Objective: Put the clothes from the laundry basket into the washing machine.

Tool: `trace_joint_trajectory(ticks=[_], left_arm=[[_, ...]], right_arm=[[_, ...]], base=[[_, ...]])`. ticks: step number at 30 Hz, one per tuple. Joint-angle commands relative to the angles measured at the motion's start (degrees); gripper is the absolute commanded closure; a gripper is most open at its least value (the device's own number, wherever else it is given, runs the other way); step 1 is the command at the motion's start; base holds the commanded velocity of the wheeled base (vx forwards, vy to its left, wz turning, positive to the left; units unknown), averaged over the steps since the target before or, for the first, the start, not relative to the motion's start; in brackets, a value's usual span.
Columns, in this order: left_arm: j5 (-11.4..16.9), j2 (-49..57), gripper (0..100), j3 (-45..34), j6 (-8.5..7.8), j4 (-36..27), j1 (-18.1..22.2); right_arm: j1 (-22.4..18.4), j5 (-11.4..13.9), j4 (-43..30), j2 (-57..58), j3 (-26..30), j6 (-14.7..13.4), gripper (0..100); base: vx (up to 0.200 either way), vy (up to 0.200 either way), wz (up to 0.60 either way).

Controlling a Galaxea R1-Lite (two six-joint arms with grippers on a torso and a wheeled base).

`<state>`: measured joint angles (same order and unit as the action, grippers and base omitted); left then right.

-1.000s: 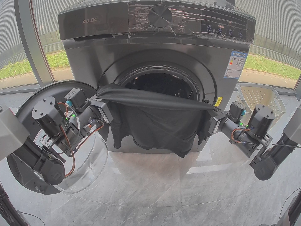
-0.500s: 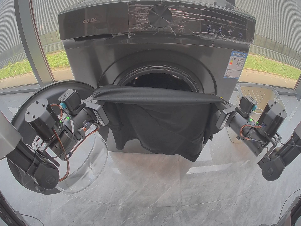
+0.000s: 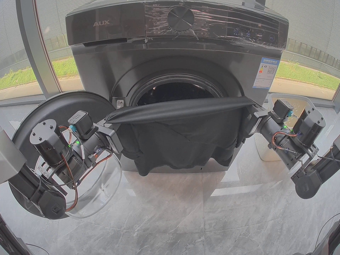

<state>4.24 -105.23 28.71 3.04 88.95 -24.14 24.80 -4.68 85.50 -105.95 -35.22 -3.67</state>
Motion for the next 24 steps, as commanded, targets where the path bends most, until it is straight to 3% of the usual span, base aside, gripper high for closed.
trace_joint_trajectory(ticks=[1,24], left_arm=[[0.1,-0.7,100,-0.8,0.04,0.0,0.1],[0.0,-0.3,100,-0.7,0.13,0.0,0.1]], right_arm=[[-0.3,-0.1,0.0,-0.1,-0.2,0.0,100],[-0.2,0.0,0.0,-0.1,0.0,0.0,100]], base=[[0.0,0.0,0.0],[0.0,0.0,0.0]])
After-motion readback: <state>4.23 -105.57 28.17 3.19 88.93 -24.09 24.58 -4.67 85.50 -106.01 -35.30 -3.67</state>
